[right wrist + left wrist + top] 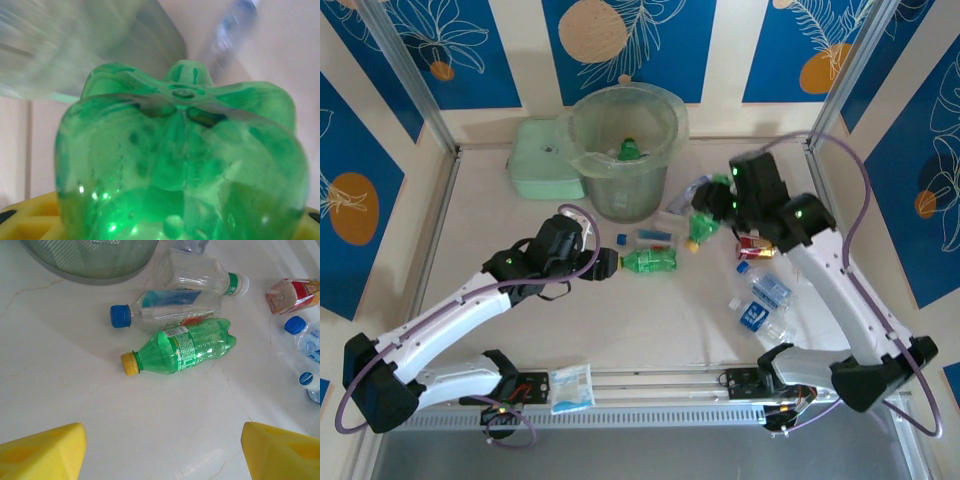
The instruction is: Put the plastic bottles in the bin
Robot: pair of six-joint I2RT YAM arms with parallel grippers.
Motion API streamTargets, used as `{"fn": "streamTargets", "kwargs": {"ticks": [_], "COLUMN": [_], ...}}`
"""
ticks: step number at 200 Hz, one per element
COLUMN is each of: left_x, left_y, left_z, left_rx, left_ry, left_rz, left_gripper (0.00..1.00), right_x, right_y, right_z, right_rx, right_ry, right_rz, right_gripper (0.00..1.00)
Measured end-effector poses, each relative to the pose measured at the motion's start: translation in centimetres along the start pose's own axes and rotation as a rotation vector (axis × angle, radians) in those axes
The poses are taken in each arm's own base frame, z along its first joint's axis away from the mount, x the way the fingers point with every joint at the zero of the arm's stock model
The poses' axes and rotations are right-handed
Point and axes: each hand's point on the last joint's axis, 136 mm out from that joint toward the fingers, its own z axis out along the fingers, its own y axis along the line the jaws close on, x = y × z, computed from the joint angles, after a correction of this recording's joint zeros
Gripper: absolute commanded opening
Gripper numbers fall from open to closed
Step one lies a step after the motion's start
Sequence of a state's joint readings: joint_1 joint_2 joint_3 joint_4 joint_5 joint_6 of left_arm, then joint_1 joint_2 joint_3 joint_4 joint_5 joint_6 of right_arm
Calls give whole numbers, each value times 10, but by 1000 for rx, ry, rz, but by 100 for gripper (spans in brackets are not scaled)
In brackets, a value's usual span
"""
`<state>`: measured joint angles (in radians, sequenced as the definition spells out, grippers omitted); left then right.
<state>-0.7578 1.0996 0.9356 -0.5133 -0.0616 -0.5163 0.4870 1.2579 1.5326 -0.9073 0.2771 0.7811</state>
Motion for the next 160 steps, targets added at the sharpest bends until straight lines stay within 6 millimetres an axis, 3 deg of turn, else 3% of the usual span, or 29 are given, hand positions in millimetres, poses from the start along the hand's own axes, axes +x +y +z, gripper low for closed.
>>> {"fn": "streamTargets", "kwargs": {"ticks": [38,87,131,160], "left_x": [3,3,5,7], "left_y": [2,2,3,4], "left_z": [-1,-1,3,6], "left_rx": [-4,-4,-12,-16], "left_ry": [0,1,15,24], "left_rz": [-9,-20,-29,-29], "left_gripper": [81,81,81,81], "right_x": [-82,-149,-190,-187], "right_y": [68,120,137,126], "right_z": [10,63,110,142], "right_rx": [-144,-215,-235,-206], "right_ry": [-157,-271,-325,-284], "right_rz": [-139,-270,-307,-305], "right_gripper": [59,60,60,65]}}
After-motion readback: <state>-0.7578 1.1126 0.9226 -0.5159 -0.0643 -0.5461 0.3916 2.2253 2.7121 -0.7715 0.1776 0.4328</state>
